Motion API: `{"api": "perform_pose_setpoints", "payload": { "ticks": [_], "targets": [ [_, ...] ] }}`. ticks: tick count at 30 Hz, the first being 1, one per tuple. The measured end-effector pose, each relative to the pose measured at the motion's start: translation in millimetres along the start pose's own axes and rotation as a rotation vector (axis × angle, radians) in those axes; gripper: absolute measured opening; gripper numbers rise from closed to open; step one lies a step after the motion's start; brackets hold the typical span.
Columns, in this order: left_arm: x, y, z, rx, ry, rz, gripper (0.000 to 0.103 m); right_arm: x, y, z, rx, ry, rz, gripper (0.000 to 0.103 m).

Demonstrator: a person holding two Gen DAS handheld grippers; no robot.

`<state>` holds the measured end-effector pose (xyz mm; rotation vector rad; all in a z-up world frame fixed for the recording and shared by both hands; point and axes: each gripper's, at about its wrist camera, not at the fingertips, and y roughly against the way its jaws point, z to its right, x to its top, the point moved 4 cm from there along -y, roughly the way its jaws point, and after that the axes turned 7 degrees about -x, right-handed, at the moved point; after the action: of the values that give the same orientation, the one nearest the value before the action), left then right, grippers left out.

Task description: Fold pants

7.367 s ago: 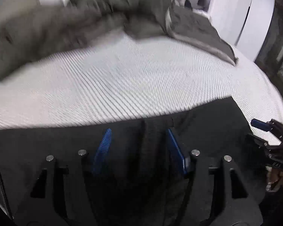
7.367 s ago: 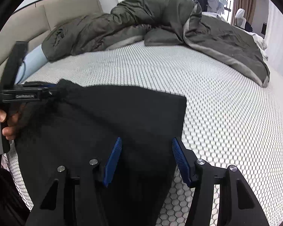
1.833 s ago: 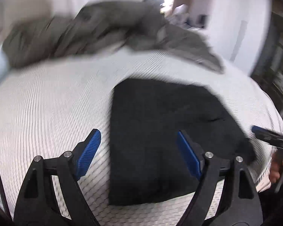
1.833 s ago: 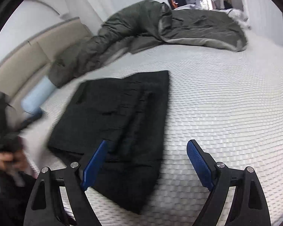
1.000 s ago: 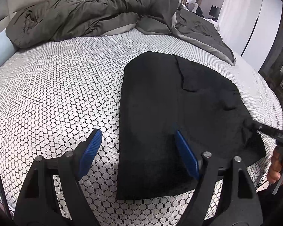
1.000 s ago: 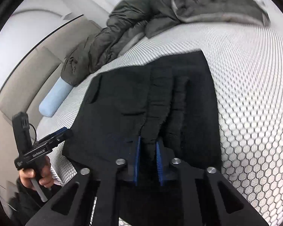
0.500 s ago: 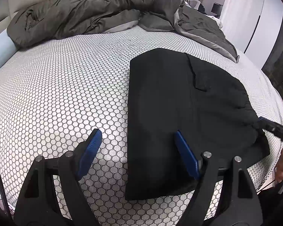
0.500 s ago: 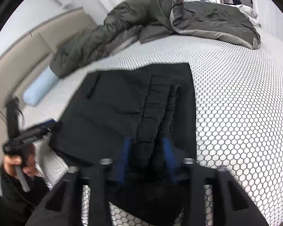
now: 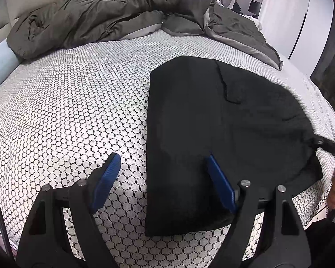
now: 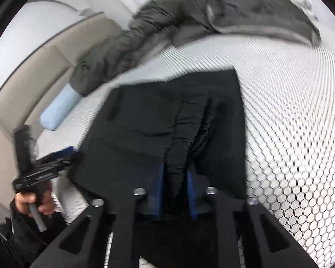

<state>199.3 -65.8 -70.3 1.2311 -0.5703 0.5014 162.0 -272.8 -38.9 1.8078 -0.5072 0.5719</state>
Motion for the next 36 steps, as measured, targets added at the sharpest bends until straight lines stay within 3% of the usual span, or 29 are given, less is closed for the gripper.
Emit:
{"api": "perform_pose_setpoints", "payload": {
  "ticks": [3,7,9,14,17,19,22,25,28,30,34,36],
  "targets": [
    [1,2,0,-0.001,0.002,0.004,0.078,7,37,-18,0.039,0.011,0.087,0.015],
    [1,4,-1,-0.001,-0.004,0.009,0.078,10,71,-37,0.103,-0.011,0.122,0.014],
    [0,4,-3,0.0,0.0,0.005,0.078,5,64,-33,0.102,-0.053,0.072,0.014],
    [2,6,-6,-0.004,0.02,0.009,0.078,-28,11,14,-0.021,-0.14,-0.137,0.017],
    [3,7,-3,-0.014,0.014,0.014,0.078,-31,5,23,0.028,-0.176,-0.159,0.02],
    [1,6,2,-0.012,-0.005,0.013,0.078,-31,6,24,0.065,-0.191,-0.168,0.035],
    [-2,4,3,0.0,-0.017,0.001,0.078,-33,0,25,0.085,-0.179,-0.165,0.042],
    [-1,5,3,-0.005,-0.012,0.006,0.078,-29,-8,16,0.071,-0.152,-0.141,0.038],
    [-1,6,1,-0.005,-0.005,0.01,0.078,-23,-8,6,0.062,-0.11,-0.11,0.021],
    [-1,7,0,-0.009,0.0,0.013,0.078,-16,7,-2,0.131,-0.13,-0.065,0.018],
    [0,10,1,-0.012,-0.006,0.021,0.078,-1,41,-13,0.382,-0.244,-0.006,0.017],
    [1,9,-1,-0.008,-0.009,0.016,0.078,-3,39,-13,0.406,-0.277,-0.04,0.017]
  ]
}}
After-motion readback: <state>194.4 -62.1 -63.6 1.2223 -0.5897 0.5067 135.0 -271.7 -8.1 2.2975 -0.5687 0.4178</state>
